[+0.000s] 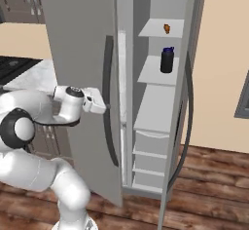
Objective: There's a chicken drumstick in the fridge that needs to be moved to the freezer for freezing. Pick up the chicken drumstick from the fridge, place it on any shelf in the freezer, and close the fridge and freezer doors when done.
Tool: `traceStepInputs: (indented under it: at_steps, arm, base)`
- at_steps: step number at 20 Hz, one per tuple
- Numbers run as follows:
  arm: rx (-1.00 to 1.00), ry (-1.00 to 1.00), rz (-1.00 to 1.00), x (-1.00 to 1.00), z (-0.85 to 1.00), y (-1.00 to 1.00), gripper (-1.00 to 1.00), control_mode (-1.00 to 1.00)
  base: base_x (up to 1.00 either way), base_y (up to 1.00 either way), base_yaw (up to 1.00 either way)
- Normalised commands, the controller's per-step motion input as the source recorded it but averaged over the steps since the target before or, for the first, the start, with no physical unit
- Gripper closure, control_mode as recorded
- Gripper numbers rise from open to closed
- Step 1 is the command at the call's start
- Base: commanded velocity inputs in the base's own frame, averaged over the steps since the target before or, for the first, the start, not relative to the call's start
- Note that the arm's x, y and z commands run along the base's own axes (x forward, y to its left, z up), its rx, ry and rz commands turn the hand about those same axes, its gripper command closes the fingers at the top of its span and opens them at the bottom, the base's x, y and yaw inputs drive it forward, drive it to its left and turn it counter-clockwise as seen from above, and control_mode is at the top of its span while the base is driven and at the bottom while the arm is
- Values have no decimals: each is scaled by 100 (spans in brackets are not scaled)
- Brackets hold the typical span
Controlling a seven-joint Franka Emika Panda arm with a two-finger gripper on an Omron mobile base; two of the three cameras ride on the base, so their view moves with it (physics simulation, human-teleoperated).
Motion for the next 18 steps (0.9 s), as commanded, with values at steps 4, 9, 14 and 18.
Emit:
traceStepInputs:
  at_steps: [4,9,14,18]
  arm:
    - [4,1,6,97,0,-38,-100,-100]
    - [1,3,4,100,0,-19,-100,-100]
    - [0,2,3,100,0,-14,-100,-100]
    - [0,2,0,94,0,-4,-100,-100]
  base:
    - [0,0,0]
    - [0,0,0]
    - [0,0,0]
    - [0,0,0]
